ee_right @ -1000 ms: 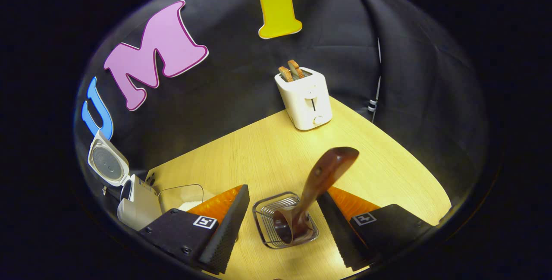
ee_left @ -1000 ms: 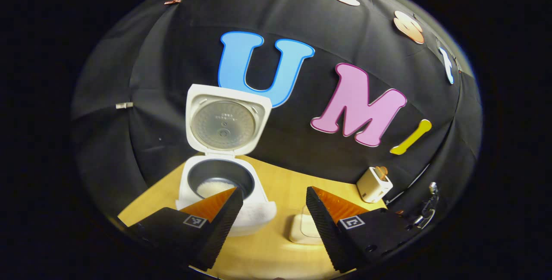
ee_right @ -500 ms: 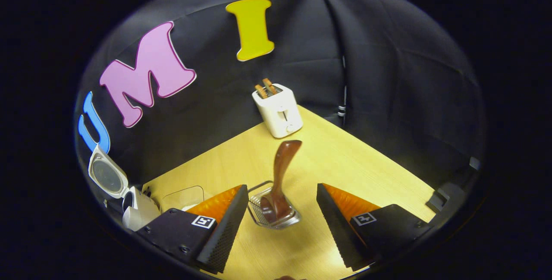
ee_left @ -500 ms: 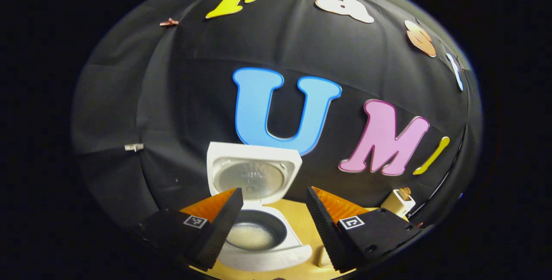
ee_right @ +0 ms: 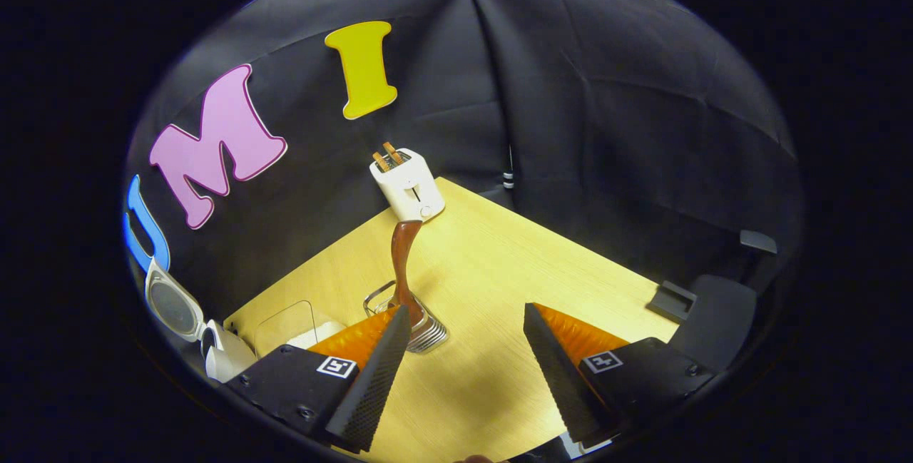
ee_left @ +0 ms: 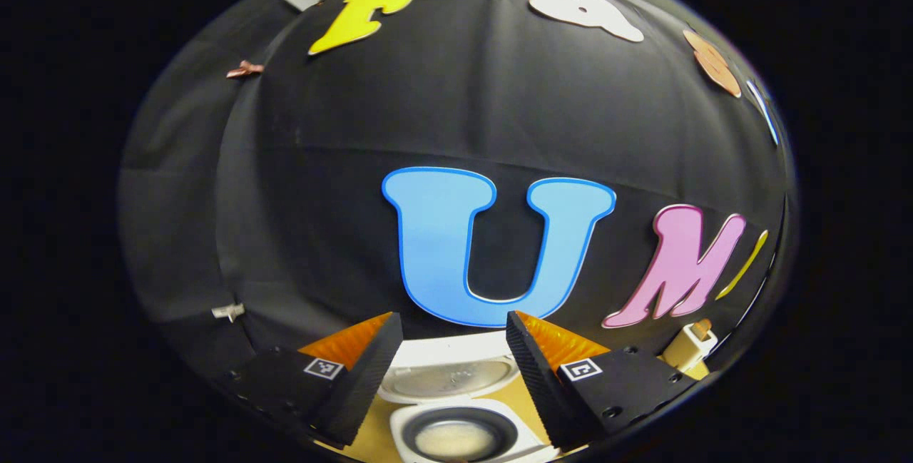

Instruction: Close the left gripper, press the button to open the rice cooker; take a wooden spoon from the chopstick holder with the right hand, scoop a spoonful of rice and pour it into the rice cooker, then put the wooden spoon back into the chopstick holder.

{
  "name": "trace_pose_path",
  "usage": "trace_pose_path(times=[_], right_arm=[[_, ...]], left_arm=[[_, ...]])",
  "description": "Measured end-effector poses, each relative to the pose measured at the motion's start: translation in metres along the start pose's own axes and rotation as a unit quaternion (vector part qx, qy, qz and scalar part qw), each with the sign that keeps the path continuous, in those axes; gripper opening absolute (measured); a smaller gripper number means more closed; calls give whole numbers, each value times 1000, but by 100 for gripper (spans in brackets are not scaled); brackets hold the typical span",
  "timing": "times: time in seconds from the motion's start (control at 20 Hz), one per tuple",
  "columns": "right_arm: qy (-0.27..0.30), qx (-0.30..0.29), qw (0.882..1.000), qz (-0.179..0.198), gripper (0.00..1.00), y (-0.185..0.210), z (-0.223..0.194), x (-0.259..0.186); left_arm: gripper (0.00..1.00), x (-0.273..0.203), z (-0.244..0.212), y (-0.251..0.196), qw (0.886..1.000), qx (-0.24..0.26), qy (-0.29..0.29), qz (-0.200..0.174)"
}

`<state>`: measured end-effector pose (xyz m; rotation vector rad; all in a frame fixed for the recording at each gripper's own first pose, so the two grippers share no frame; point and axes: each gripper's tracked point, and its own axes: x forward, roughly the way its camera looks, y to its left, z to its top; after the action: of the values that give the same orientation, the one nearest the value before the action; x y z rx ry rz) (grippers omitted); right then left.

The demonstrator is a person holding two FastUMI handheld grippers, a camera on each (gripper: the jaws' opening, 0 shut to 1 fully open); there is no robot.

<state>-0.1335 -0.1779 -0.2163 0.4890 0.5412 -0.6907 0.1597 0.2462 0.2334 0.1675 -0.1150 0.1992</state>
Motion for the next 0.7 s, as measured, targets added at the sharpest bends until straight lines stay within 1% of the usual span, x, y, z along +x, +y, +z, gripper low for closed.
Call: trace_pose_path(times=[0.05,0.15,0.35,0.45,0.6,0.7], right_arm=[[-3,1,1000,-3,99,-1,-1,-4],[1,6,1000,-7,99,1,-9,-9],[4,3,1000,-5,99,13,-19,-19],[3,-5,1000,0,99,22,-21,-26],[11,-18,1000,9,99,34,-32,-30],[20,-29,999,12,99,34,-37,-29]], left_arm=[[94,13,2,4,1000,13,-2,7],[94,35,-1,5,1000,17,4,1],[94,79,-25,2,999,33,21,-13],[94,97,-39,4,998,42,37,-10],[94,117,-63,-2,997,36,64,-16],[94,124,-77,-5,996,26,84,-22]])
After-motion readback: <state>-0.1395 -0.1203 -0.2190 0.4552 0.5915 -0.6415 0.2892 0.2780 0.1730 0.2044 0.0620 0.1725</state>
